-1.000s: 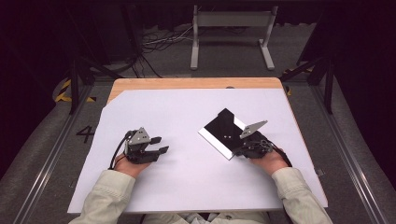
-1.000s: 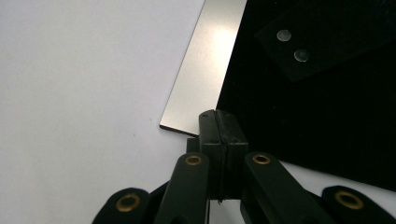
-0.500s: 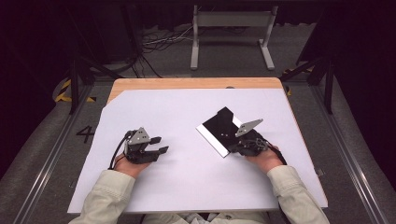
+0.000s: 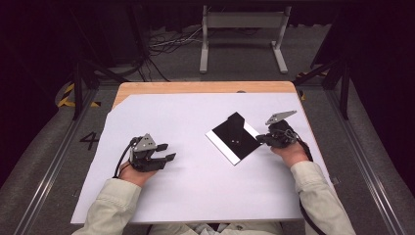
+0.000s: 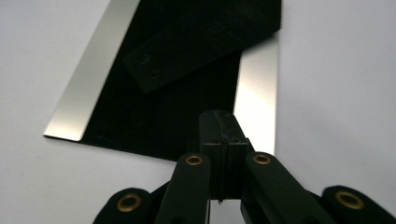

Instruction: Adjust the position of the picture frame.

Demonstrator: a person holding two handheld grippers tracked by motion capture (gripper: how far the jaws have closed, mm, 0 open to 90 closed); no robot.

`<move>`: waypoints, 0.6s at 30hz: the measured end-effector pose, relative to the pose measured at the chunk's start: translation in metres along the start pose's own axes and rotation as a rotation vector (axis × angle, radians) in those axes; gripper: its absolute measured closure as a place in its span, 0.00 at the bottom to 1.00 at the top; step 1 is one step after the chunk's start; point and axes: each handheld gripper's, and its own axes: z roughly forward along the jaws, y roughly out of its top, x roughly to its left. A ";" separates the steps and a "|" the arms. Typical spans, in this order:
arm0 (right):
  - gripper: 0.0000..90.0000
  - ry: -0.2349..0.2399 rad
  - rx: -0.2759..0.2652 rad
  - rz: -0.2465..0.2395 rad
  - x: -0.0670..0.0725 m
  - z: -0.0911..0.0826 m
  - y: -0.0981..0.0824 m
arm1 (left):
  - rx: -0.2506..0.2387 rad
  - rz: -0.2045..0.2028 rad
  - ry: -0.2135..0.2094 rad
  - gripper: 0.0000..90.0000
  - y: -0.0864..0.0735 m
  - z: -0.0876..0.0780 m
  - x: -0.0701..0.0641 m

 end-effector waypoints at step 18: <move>1.00 -0.089 0.056 0.090 -0.032 0.013 -0.005 | 0.002 -0.005 -0.004 0.55 -0.001 0.001 0.000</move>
